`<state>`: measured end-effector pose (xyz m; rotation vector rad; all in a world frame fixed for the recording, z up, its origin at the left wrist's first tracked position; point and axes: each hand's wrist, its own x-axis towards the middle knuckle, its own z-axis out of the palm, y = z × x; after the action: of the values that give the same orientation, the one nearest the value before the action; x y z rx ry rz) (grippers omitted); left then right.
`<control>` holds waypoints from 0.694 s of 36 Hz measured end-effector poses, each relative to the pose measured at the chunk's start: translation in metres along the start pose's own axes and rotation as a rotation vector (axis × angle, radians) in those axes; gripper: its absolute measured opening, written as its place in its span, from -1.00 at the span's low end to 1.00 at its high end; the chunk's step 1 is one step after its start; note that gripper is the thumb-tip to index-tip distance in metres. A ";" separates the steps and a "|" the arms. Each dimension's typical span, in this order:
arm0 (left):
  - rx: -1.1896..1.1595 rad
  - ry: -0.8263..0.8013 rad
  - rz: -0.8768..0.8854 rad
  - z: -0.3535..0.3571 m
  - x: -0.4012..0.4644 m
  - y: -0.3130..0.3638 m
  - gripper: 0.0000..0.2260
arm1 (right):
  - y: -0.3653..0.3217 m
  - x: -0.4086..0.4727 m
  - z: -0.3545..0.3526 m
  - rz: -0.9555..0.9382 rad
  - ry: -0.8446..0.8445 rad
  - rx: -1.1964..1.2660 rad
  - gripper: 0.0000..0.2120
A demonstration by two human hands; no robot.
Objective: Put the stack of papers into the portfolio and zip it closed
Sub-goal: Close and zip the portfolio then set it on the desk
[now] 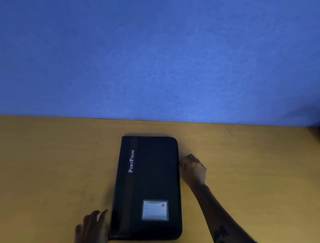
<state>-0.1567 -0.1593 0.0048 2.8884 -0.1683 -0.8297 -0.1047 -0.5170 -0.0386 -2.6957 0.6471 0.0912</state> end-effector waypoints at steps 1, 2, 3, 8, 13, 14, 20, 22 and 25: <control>0.020 0.081 0.035 0.007 0.006 0.006 -0.35 | 0.001 0.001 0.001 -0.005 0.004 0.020 -0.76; 0.025 0.150 0.076 0.008 0.012 0.017 -0.35 | 0.003 0.003 0.002 -0.012 0.008 0.037 -0.76; -0.011 0.205 0.145 0.008 0.019 0.031 -0.35 | 0.004 0.004 0.003 -0.018 0.010 0.048 -0.76; -0.099 0.229 0.385 0.023 0.058 0.112 -0.29 | 0.009 0.009 0.007 -0.033 0.038 0.080 -0.76; -0.060 0.185 0.413 0.045 0.098 0.188 -0.11 | 0.015 0.011 0.015 -0.044 0.058 0.086 -0.72; -0.041 0.186 0.393 0.047 0.104 0.199 -0.07 | 0.016 0.011 0.017 -0.044 0.066 0.105 -0.72; 0.024 0.152 0.255 0.055 0.123 0.228 -0.03 | 0.019 0.008 0.025 -0.029 0.081 0.205 -0.74; 0.042 0.146 0.252 0.057 0.124 0.229 -0.10 | 0.020 0.006 0.027 -0.023 0.081 0.240 -0.76; 0.082 0.131 0.261 0.058 0.122 0.227 -0.15 | 0.023 0.001 0.029 -0.017 0.090 0.289 -0.79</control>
<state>-0.1015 -0.4063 -0.0717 2.8967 -0.5633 -0.6000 -0.1136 -0.5260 -0.0739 -2.4364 0.6117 -0.1204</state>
